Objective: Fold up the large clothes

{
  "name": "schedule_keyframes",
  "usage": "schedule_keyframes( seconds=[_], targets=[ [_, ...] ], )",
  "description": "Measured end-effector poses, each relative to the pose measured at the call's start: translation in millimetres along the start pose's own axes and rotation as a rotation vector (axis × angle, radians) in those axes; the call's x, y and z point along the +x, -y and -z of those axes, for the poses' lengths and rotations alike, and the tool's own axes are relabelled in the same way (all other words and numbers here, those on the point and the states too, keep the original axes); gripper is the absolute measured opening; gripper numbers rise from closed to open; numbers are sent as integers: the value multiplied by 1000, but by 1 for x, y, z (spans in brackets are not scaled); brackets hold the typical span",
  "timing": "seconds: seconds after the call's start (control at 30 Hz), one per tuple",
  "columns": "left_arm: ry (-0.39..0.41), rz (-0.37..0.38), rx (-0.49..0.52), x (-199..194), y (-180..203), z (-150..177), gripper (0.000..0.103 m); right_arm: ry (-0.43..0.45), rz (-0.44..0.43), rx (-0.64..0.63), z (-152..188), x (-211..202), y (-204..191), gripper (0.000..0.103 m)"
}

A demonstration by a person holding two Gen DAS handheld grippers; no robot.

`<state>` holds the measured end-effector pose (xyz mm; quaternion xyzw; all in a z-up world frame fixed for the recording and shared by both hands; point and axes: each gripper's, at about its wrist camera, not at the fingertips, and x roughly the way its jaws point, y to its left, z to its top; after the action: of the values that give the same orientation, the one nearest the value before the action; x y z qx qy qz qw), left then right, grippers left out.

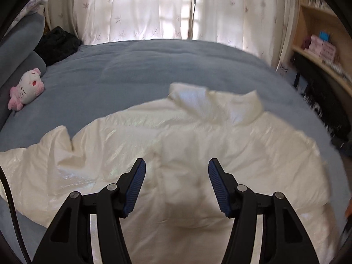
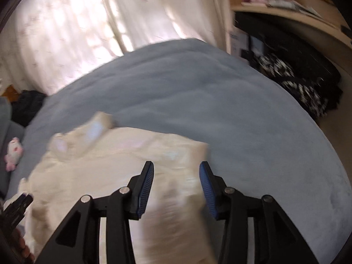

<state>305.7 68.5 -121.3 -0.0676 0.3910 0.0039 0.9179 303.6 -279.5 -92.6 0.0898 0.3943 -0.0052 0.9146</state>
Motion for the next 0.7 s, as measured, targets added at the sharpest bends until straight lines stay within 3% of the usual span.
schedule_keyframes(
  seconds=[0.07,0.17,0.3,0.37,0.53,0.7],
  targets=[
    [-35,44,-26,4,12,-6,58,-18,-47,-19,6,1,-22,43],
    [-62,47,-24,14,36,-7,58,-47,-102,-65,19,15,-60,43],
    [-105,33,3,38,65,3,58,-116,-120,-122,45,44,-94,43],
    [-127,-3,25,52,73,13,58,-120,-74,-155,59,47,-101,43],
    [-133,-78,98,71,75,29,58,-57,35,-225,67,46,-75,42],
    [-127,-85,114,71,66,32,58,-10,154,-94,70,35,-4,43]
  ],
)
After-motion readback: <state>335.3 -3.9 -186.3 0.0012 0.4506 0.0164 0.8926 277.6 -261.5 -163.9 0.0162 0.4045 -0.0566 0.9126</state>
